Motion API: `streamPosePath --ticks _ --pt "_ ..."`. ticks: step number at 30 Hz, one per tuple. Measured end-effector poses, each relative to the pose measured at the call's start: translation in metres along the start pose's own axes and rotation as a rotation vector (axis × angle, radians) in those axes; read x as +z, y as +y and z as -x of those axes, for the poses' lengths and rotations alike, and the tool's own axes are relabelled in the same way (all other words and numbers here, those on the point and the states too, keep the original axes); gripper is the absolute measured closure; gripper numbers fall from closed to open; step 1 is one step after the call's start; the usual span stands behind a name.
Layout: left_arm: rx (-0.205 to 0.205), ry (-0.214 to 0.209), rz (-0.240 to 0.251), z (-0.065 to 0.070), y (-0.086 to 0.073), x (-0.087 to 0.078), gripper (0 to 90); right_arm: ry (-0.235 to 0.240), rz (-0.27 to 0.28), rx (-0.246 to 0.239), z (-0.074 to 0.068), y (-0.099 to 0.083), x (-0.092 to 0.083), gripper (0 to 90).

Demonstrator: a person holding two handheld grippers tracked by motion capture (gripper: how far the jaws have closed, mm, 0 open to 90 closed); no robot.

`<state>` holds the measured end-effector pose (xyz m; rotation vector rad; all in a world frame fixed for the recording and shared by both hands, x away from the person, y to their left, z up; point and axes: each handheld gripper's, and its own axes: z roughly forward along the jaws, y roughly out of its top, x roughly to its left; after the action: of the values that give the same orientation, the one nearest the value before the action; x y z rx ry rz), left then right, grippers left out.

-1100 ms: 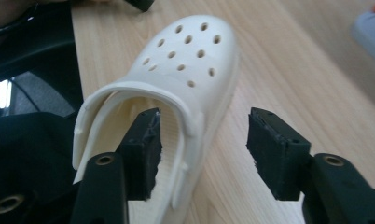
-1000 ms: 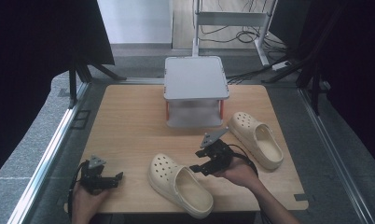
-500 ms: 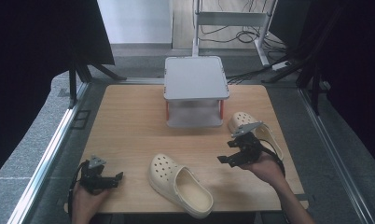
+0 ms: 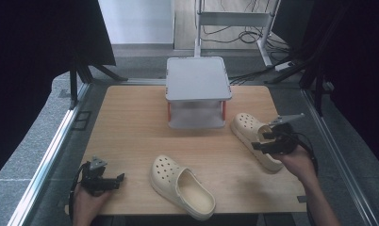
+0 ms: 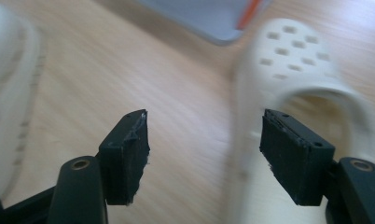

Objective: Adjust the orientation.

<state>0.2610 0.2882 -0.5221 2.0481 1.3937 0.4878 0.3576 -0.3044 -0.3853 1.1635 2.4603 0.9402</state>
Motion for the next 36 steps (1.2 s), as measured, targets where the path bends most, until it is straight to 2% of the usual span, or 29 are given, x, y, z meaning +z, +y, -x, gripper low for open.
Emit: streamPosePath --ticks 5,12,17,23,29,36 --pt "-0.001 0.001 0.0 0.0 0.0 0.0 3.3 -0.069 -0.011 0.04 0.028 -0.004 -0.003 33.5" --pt "-0.001 0.001 0.0 0.0 0.0 0.0 3.3 -0.103 -0.03 0.116 0.061 -0.007 0.012 36.9" --pt "-0.001 0.001 0.0 0.0 0.0 0.0 3.3 -0.126 -0.054 0.132 0.077 -0.006 0.028 38.1" --pt "-0.001 0.001 0.001 0.0 0.0 0.0 3.3 -0.146 -0.09 0.142 0.09 -0.006 0.048 38.9" --pt "-0.001 0.001 0.001 0.0 0.0 0.0 3.3 -0.153 -0.112 0.148 0.096 -0.008 0.068 41.9" --pt "-0.001 0.001 0.001 0.0 0.0 0.0 3.3 -0.153 -0.106 0.172 0.102 -0.008 0.081 50.3"
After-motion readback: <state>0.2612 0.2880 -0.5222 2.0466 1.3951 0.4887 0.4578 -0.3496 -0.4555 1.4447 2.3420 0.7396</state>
